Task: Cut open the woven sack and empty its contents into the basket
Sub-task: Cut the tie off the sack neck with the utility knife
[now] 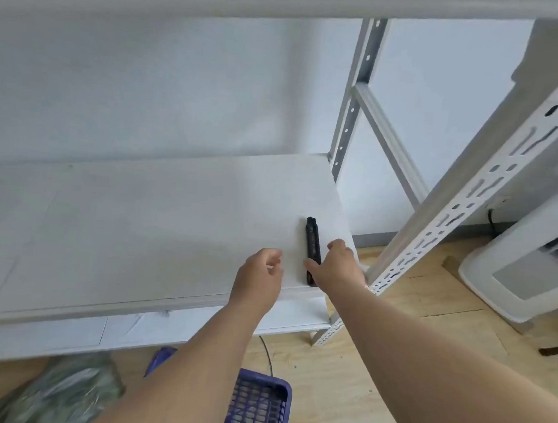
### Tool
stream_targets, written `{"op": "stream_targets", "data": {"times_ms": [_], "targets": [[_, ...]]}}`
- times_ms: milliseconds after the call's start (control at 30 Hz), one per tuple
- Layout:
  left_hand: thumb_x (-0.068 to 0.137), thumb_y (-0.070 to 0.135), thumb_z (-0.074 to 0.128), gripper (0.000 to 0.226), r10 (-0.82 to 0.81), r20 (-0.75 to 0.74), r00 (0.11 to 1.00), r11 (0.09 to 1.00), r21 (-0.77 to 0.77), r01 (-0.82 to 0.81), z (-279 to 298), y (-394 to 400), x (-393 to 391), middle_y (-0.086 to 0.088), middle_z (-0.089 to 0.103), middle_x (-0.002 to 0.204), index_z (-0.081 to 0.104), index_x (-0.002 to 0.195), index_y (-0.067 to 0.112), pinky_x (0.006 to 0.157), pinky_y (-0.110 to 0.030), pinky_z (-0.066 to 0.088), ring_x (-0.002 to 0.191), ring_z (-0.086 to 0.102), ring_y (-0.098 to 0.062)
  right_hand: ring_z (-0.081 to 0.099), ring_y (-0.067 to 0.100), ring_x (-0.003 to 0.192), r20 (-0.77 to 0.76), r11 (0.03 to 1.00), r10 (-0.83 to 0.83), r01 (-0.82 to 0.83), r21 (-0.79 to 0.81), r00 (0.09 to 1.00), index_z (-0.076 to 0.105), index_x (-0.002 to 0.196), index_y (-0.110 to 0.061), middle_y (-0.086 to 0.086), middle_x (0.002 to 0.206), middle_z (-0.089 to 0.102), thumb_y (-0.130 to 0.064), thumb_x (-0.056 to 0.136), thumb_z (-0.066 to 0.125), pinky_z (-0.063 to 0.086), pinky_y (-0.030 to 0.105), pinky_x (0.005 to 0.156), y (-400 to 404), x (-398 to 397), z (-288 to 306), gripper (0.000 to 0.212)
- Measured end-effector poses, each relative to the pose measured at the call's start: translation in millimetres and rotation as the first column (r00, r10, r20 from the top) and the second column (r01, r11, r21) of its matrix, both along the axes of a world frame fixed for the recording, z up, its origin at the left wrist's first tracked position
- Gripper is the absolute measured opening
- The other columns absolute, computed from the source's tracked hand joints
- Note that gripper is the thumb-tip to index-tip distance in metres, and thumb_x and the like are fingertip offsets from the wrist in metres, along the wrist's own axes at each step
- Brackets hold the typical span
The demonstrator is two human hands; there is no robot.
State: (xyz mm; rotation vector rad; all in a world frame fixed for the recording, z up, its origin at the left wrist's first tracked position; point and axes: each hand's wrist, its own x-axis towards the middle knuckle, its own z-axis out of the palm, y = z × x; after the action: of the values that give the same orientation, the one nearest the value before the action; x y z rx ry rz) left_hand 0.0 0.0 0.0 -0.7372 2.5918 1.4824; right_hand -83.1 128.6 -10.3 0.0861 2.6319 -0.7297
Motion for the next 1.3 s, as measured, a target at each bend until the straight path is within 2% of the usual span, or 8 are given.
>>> {"op": "stream_targets", "data": {"times_ms": [233, 367, 467, 567, 633, 800, 1000, 1300], "targets": [[0.1, 0.021, 0.047, 0.029, 0.074, 0.077, 0.994, 0.995, 0.068, -0.079, -18, -8, -5, 0.007, 0.064, 0.121, 0.061, 0.125, 0.023, 0.089, -0.024, 0.046, 0.108, 0.061, -0.012, 0.058, 0.03, 0.105, 0.067, 0.991, -0.033, 0.024, 0.129, 0.997, 0.041, 0.114, -0.011, 0.007, 0.115, 0.053, -0.027, 0.086, 0.06, 0.043, 0.034, 0.071, -20, -18, -18, 0.038], [0.1, 0.021, 0.048, 0.03, 0.162, 0.065, 0.985, 0.974, 0.149, -0.17, -10, -19, -7, 0.002, 0.066, 0.119, 0.06, 0.127, 0.02, 0.095, -0.031, 0.049, 0.106, 0.064, -0.016, 0.063, 0.027, 0.084, 0.078, 0.988, -0.058, 0.068, -0.141, 0.995, 0.05, 0.106, -0.01, 0.009, 0.101, 0.064, -0.026, 0.085, 0.056, 0.046, 0.031, 0.062, -35, -19, -7, 0.027], [0.1, 0.026, 0.048, 0.029, 0.279, 0.054, 0.959, 0.919, 0.275, -0.282, 11, -29, -7, 0.001, 0.066, 0.113, 0.059, 0.125, 0.018, 0.096, -0.039, 0.052, 0.104, 0.065, -0.016, 0.064, 0.02, 0.073, 0.102, 0.883, -0.027, 0.071, -0.463, 0.994, 0.052, 0.112, -0.009, 0.006, 0.094, 0.064, -0.021, 0.089, 0.057, 0.056, 0.034, 0.064, -47, -2, 13, 0.026], [0.099, 0.032, 0.046, 0.017, 0.324, 0.065, 0.944, 0.849, 0.419, -0.321, 37, -42, 4, 0.0, 0.066, 0.111, 0.061, 0.096, 0.026, 0.095, -0.038, 0.053, 0.101, 0.065, -0.013, 0.064, 0.015, 0.063, 0.157, 0.743, 0.108, 0.026, -0.669, 0.982, 0.046, 0.114, -0.012, 0.009, 0.097, 0.066, -0.015, 0.089, 0.061, 0.055, 0.027, 0.059, -48, 26, 37, 0.029], [0.101, 0.033, 0.044, 0.019, 0.309, 0.058, 0.949, 0.827, 0.476, -0.299, 47, -52, 18, 0.002, 0.067, 0.111, 0.06, 0.091, 0.029, 0.095, -0.037, 0.052, 0.102, 0.064, -0.011, 0.062, 0.014, 0.06, 0.168, 0.704, 0.195, -0.018, -0.71, 0.966, 0.046, 0.113, -0.014, 0.011, 0.092, 0.07, -0.014, 0.089, 0.065, 0.052, 0.026, 0.058, -49, 44, 48, 0.03], [0.102, 0.03, 0.047, 0.028, 0.326, -0.009, 0.945, 0.76, 0.596, -0.257, 54, -81, 65, -0.003, 0.071, 0.113, 0.066, 0.116, 0.015, 0.093, -0.033, 0.052, 0.105, 0.067, -0.013, 0.062, 0.016, 0.065, 0.196, 0.688, 0.306, -0.074, -0.722, 0.932, 0.05, 0.118, -0.009, 0.01, 0.089, 0.068, -0.015, 0.092, 0.065, 0.053, 0.024, 0.062, -71, 100, 65, 0.031], [0.103, 0.025, 0.047, 0.027, 0.317, -0.028, 0.948, 0.721, 0.656, -0.222, 56, -124, 139, -0.001, 0.075, 0.105, 0.072, 0.102, 0.014, 0.088, -0.028, 0.053, 0.091, 0.068, -0.016, 0.066, 0.018, 0.079, 0.365, 0.482, 0.413, 0.14, -0.865, 0.834, 0.058, 0.123, -0.002, 0.012, 0.098, 0.067, -0.013, 0.104, 0.042, 0.055, 0.025, 0.073, -104, 181, 74, 0.027], [0.101, 0.02, 0.053, 0.021, 0.316, 0.017, 0.949, 0.705, 0.665, -0.247, 56, -156, 227, -0.009, 0.074, 0.107, 0.069, 0.111, 0.01, 0.088, -0.03, 0.056, 0.097, 0.071, -0.02, 0.047, 0.011, 0.049, 0.393, 0.682, 0.139, 0.2, -0.704, 0.909, 0.065, 0.104, -0.002, 0.001, 0.064, 0.056, -0.043, 0.099, 0.049, 0.041, 0.021, 0.048, -155, 278, 79, 0.044]]}}
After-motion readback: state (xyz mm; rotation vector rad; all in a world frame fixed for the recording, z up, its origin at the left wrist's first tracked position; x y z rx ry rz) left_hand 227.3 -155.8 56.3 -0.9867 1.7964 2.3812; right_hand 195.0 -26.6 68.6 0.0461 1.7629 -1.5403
